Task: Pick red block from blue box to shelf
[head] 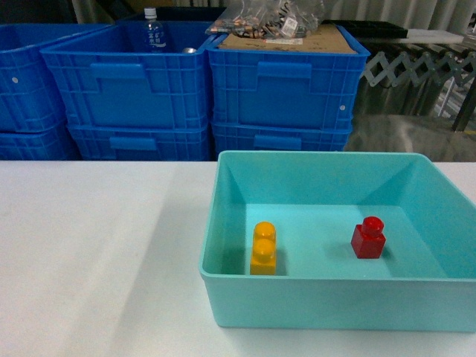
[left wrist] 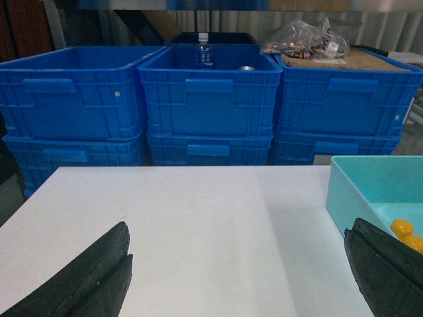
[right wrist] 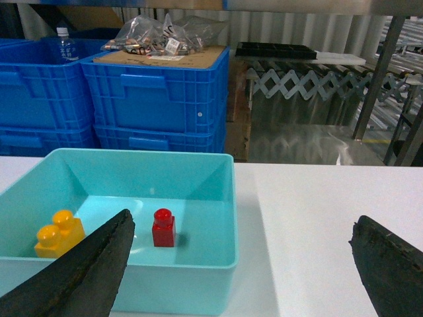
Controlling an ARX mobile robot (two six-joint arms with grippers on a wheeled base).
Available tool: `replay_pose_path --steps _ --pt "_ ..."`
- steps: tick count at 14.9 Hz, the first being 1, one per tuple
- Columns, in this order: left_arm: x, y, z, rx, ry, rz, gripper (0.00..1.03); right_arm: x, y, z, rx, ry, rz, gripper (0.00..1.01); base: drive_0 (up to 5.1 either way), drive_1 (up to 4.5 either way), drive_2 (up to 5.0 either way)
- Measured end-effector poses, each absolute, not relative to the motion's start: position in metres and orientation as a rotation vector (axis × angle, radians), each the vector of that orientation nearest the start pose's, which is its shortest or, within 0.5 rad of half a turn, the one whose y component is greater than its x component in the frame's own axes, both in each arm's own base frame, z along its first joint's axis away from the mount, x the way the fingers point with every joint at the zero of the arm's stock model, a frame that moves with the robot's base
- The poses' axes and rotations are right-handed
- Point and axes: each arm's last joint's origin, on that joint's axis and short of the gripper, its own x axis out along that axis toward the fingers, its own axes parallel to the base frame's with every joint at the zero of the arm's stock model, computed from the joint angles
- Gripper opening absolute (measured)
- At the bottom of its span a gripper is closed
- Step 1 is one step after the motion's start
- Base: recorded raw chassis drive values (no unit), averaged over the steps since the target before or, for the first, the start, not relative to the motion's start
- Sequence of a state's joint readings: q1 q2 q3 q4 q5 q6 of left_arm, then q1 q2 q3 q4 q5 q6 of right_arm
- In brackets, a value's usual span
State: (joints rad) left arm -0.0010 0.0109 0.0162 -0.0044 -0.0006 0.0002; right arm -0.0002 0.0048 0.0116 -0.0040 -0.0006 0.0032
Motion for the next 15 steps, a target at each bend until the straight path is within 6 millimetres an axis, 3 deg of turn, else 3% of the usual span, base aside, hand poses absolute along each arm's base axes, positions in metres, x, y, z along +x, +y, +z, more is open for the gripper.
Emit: replay_pose_path --steps 15 --pt "0.0974 -0.0001 0.1678 0.0 -0.001 0.0 0.98 0.0973 0.0 0.1667 0.003 -0.003 0.0 0.98 0.0 0.0 0.0"
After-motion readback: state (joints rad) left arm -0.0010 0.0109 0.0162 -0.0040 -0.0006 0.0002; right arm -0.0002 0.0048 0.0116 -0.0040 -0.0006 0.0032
